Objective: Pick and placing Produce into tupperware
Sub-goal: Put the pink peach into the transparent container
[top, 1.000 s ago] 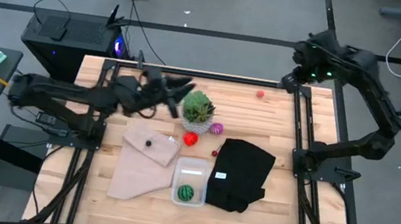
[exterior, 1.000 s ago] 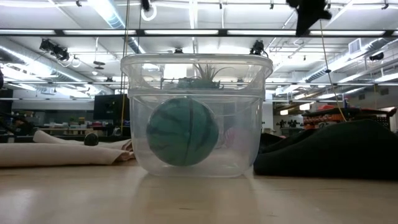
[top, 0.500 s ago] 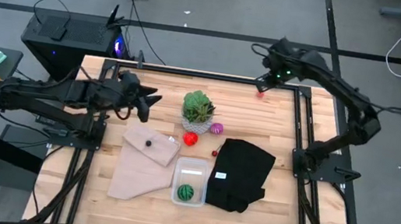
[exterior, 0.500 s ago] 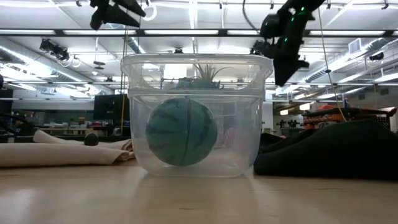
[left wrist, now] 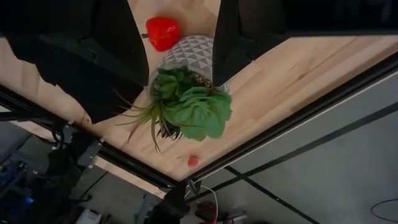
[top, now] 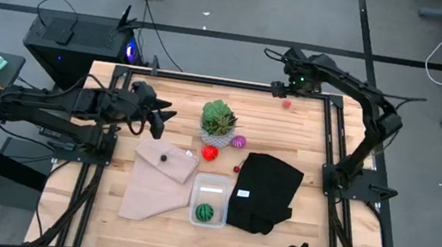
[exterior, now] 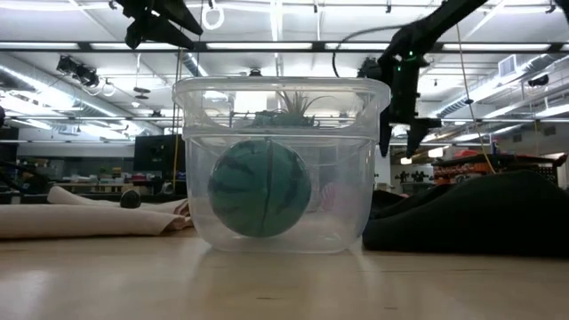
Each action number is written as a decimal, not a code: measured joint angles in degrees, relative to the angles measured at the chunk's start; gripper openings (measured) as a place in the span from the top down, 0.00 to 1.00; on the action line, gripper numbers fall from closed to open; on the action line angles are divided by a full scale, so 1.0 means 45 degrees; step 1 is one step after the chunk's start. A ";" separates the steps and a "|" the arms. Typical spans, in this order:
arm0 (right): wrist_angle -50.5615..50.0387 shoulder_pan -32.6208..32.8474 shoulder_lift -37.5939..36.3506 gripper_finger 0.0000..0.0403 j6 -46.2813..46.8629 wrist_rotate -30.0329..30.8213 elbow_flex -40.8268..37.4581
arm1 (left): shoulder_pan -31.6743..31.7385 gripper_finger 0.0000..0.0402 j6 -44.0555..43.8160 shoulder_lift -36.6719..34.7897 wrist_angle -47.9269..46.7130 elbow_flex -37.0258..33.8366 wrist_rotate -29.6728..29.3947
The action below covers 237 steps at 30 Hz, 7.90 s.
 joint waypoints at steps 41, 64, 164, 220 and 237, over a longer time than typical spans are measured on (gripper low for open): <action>0.0508 -0.1818 0.3674 0.29 0.1265 -0.2034 0.0831 | 0.0262 0.54 -0.0763 0.0005 0.0163 0.0000 -0.0010; 0.0516 -0.1828 0.3776 0.35 0.1125 -0.1885 0.0797 | 0.0262 0.56 -0.0763 0.0005 0.0163 0.0015 -0.0019; 1.2953 1.0651 -0.1072 0.74 0.5919 -0.4350 0.0925 | 0.0262 0.54 0.0155 -0.1294 -0.1872 0.0000 0.0483; -0.3434 1.3603 0.6419 0.75 -0.4737 -0.1680 0.8738 | 0.0262 0.54 0.0346 -0.2506 -0.2974 0.0005 0.0471; -0.3525 1.3608 0.6419 0.75 -0.4636 -0.1832 0.8738 | 0.0262 0.55 0.0350 -0.2506 -0.2980 0.0005 0.0471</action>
